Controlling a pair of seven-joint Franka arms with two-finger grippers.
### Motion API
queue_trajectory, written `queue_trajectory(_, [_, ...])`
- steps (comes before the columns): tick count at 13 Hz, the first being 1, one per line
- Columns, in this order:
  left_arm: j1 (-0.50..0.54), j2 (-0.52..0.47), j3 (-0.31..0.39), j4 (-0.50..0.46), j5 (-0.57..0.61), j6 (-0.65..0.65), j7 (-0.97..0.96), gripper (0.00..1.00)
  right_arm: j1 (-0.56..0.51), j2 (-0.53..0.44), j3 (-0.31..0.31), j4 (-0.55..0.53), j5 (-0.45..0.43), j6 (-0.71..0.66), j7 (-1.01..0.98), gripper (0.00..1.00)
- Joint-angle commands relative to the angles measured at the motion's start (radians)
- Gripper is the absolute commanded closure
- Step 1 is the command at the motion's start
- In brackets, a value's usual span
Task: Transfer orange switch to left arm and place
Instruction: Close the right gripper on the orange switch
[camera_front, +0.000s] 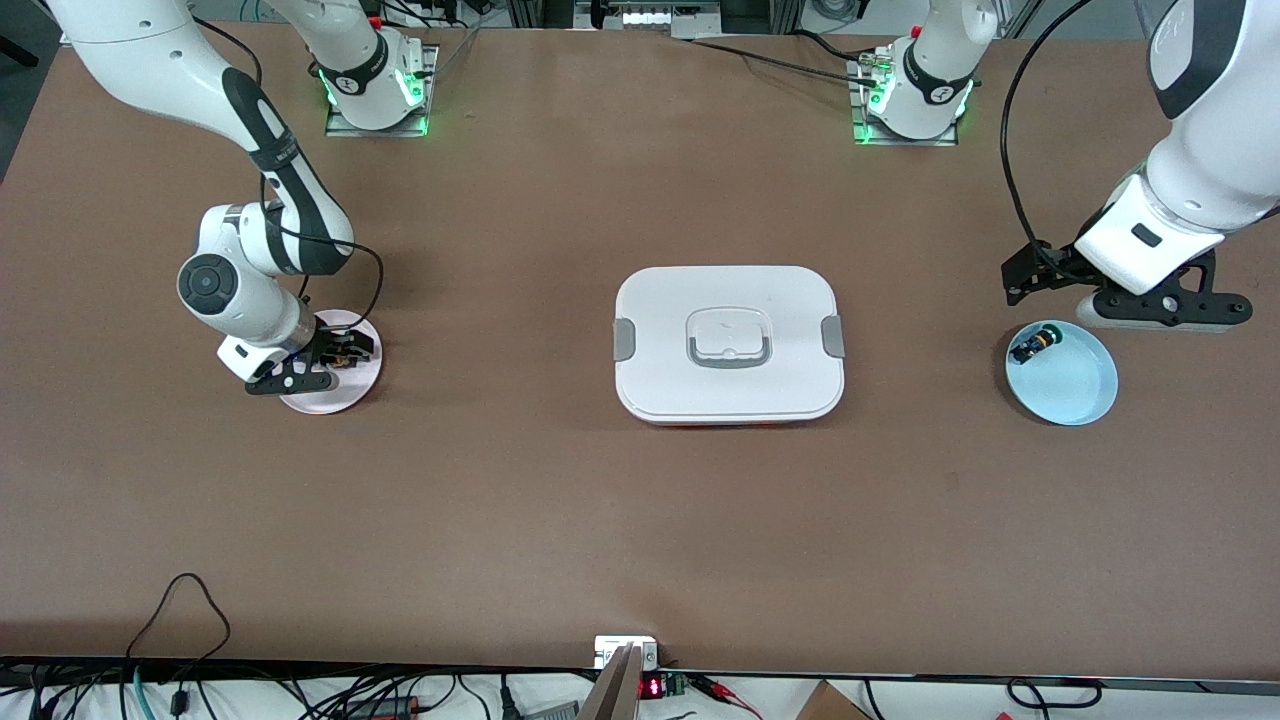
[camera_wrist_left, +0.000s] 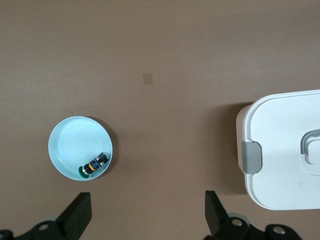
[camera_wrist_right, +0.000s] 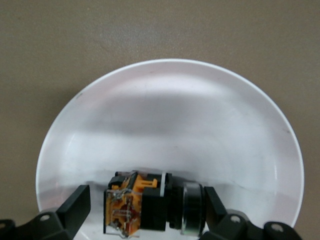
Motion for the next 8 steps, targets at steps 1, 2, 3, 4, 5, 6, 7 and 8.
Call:
queue_trajectory(1, [-0.005, 0.012, -0.001, 0.028, 0.018, -0.016, -0.010, 0.00, -0.009, -0.003, 0.003, -0.013, -0.012, 0.019, -0.022, 0.27])
queue_trajectory(2, [-0.005, 0.010, -0.003, 0.028, 0.017, -0.017, -0.010, 0.00, -0.009, -0.004, 0.003, -0.013, -0.012, 0.013, -0.021, 0.47])
queue_trajectory(3, [-0.005, 0.009, -0.003, 0.028, 0.017, -0.020, -0.008, 0.00, -0.009, -0.007, 0.003, -0.012, -0.012, 0.013, -0.021, 0.64])
queue_trajectory(4, [-0.005, 0.007, -0.003, 0.028, 0.017, -0.028, -0.008, 0.00, -0.011, -0.013, 0.003, -0.010, -0.010, 0.013, -0.038, 0.75])
queue_trajectory(5, [-0.005, 0.006, -0.007, 0.028, 0.017, -0.037, -0.010, 0.00, -0.011, -0.020, 0.003, -0.005, -0.006, 0.013, -0.058, 0.80])
queue_trajectory(6, [-0.005, 0.006, -0.009, 0.028, 0.017, -0.040, -0.010, 0.00, -0.008, -0.032, 0.004, 0.002, -0.004, 0.005, -0.064, 0.83])
queue_trajectory(7, [-0.005, 0.006, -0.009, 0.028, 0.017, -0.042, -0.010, 0.00, -0.003, -0.040, 0.004, 0.013, -0.004, -0.010, -0.064, 0.84])
queue_trajectory(8, [-0.005, 0.004, -0.009, 0.028, 0.017, -0.044, -0.010, 0.00, 0.003, -0.040, 0.006, 0.024, -0.002, -0.013, -0.065, 0.84])
